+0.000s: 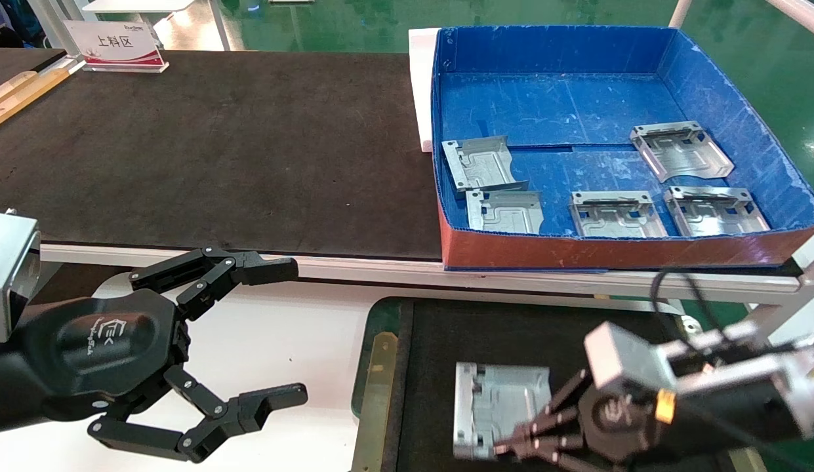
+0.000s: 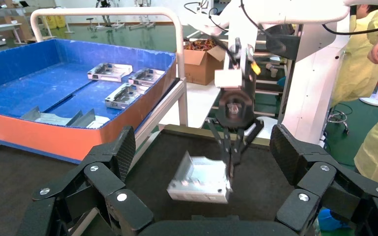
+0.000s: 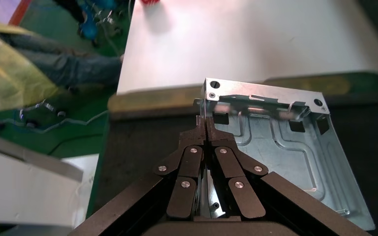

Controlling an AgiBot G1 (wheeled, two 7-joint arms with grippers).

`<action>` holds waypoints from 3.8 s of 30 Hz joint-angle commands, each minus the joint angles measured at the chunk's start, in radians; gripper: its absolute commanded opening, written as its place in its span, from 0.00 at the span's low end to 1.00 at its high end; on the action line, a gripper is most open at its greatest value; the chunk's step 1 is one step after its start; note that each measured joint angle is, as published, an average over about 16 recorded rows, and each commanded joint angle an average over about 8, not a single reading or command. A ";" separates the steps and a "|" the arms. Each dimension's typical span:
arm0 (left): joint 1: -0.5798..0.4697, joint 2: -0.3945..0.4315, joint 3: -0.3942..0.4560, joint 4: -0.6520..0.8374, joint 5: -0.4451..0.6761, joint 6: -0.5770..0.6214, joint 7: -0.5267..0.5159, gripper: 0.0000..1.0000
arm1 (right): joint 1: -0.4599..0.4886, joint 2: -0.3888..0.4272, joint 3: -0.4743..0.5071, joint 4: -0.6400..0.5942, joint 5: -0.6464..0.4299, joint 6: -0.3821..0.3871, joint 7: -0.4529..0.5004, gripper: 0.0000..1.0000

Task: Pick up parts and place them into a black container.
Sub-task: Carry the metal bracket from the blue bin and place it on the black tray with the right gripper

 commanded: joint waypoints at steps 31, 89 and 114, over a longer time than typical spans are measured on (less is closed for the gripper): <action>0.000 0.000 0.000 0.000 0.000 0.000 0.000 1.00 | -0.086 -0.329 -0.029 -0.520 -0.059 0.140 -0.516 0.00; 0.000 0.000 0.000 0.000 0.000 0.000 0.000 1.00 | -0.067 -0.584 -0.035 -0.769 -0.078 0.375 -0.656 0.00; 0.000 0.000 0.000 0.000 0.000 0.000 0.000 1.00 | -0.064 -0.581 -0.037 -0.763 -0.081 0.367 -0.656 1.00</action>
